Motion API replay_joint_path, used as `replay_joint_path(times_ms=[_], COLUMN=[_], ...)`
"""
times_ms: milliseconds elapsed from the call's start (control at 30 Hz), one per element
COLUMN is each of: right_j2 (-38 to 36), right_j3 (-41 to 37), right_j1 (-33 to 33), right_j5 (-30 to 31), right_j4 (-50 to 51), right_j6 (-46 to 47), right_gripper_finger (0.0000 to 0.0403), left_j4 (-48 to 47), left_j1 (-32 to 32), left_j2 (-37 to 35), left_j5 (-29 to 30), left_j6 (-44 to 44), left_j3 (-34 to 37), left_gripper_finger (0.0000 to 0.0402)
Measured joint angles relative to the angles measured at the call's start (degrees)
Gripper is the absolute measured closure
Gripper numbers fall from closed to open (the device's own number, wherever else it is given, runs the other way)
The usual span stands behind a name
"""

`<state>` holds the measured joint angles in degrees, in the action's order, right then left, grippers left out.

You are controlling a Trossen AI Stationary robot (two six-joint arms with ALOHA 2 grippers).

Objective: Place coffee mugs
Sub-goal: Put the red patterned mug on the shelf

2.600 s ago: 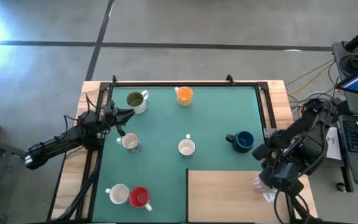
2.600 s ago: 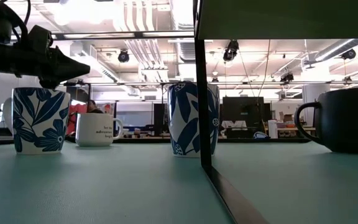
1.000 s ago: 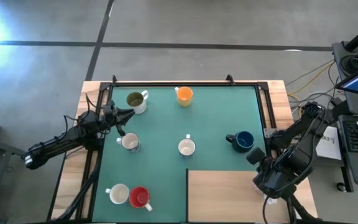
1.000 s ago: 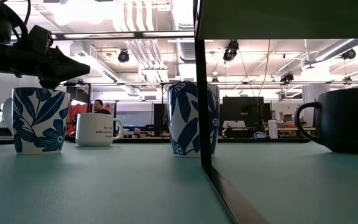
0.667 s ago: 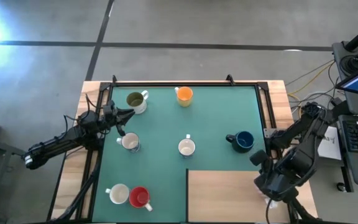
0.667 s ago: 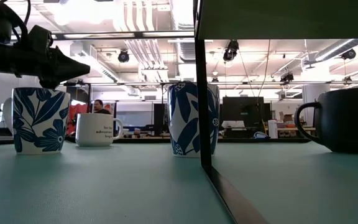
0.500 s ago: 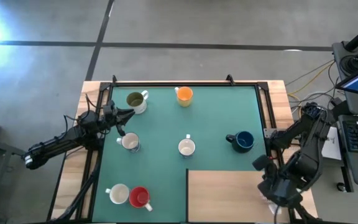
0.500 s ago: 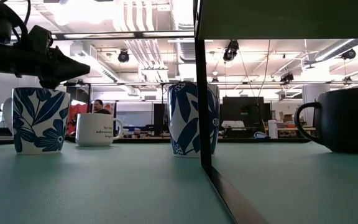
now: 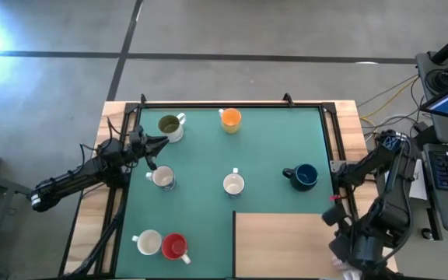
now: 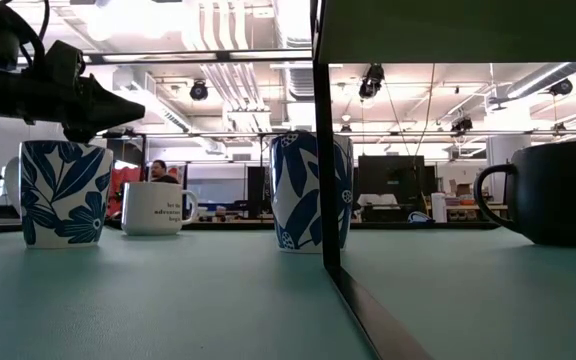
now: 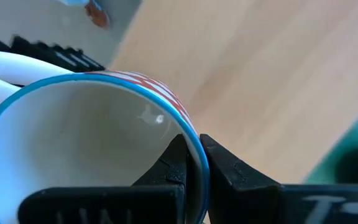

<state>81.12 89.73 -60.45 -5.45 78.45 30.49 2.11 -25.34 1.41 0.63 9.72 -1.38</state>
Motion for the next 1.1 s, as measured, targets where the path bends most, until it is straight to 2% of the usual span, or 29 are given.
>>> replay_joint_path(times_ms=[167, 500, 700, 933, 1100], right_j2=[0.4, 0.4, 0.0, 0.2, 0.2], right_j3=[0.0, 0.0, -0.1, 2.0, 2.4], right_j1=[0.0, 0.0, 0.0, -1.0, -1.0], right_j5=[0.2, 0.5, -1.9, -3.4, -3.2], right_j4=[-3.0, -0.8, 0.1, 6.5, 4.6], right_j6=[1.5, 2.9, 4.0, 4.5, 4.4], right_gripper_finger=[0.0389, 0.0383, 0.0382, 0.0381, 0.0381], left_j4=[0.0, 0.0, 0.0, 0.0, 0.0], left_j1=[0.0, 0.0, 0.0, 0.0, 0.0], left_j2=[0.0, 0.0, 0.0, 0.0, 0.0], left_j5=[0.0, 0.0, 0.0, 0.0, 0.0], left_j6=[0.0, 0.0, 0.0, 0.0, 0.0], left_j3=[0.0, 0.0, 0.0, 0.0, 0.0], left_gripper_finger=[0.0352, 0.0352, 0.0352, 0.0352, 0.0352])
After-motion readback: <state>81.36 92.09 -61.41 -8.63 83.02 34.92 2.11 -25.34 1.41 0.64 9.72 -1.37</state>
